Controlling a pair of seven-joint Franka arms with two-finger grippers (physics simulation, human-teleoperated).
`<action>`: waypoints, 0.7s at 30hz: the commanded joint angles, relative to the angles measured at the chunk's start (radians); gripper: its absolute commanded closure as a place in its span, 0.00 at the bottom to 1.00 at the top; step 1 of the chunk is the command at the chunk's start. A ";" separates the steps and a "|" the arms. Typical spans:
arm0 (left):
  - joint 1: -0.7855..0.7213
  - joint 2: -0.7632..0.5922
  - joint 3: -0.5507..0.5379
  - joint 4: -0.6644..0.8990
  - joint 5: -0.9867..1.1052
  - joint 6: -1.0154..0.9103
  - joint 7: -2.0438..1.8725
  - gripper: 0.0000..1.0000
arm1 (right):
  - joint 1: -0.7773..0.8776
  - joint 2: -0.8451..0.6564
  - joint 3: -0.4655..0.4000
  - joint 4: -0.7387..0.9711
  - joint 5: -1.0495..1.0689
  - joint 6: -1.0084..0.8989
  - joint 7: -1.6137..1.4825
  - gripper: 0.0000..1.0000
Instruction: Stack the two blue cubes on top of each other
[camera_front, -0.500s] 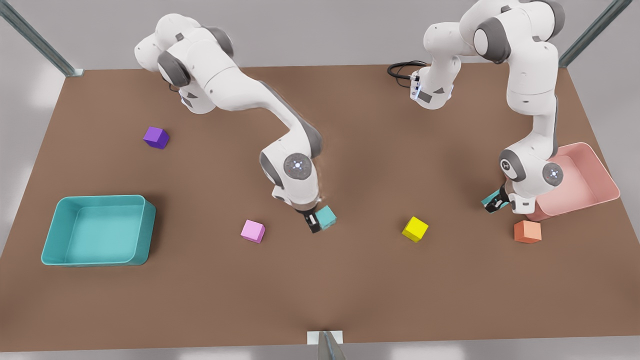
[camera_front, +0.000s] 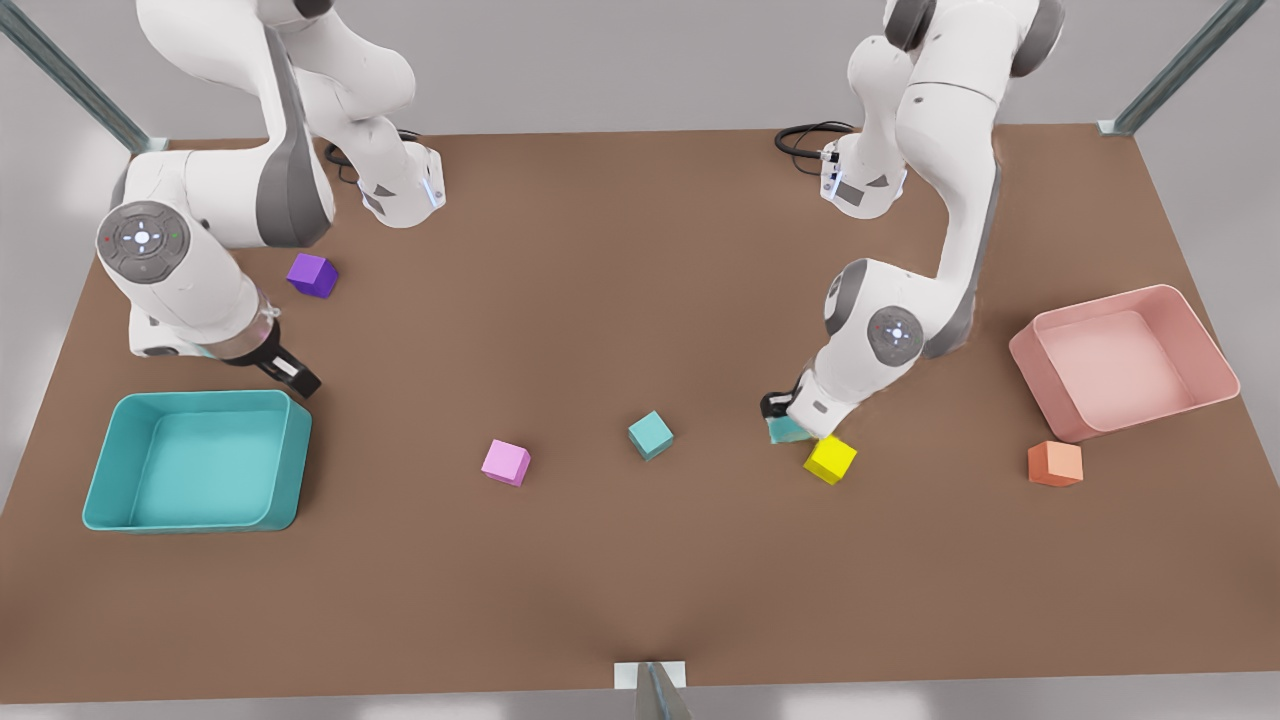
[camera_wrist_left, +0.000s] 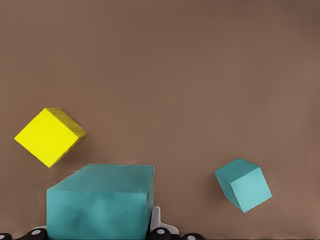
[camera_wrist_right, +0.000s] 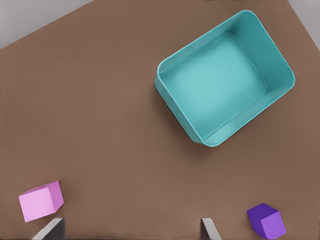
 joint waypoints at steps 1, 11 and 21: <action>-0.100 0.073 -0.012 0.084 0.011 -0.110 -0.469 0.39 | -0.003 -0.003 -0.001 0.004 0.018 -0.006 -0.723 0.00; -0.186 0.357 -0.012 0.382 0.021 -0.108 -0.592 0.39 | -0.005 0.003 -0.001 0.007 0.016 -0.028 -0.725 0.00; -0.188 0.438 -0.026 0.491 0.018 -0.104 -0.604 0.39 | -0.003 0.017 -0.001 0.019 0.016 -0.028 -0.725 0.00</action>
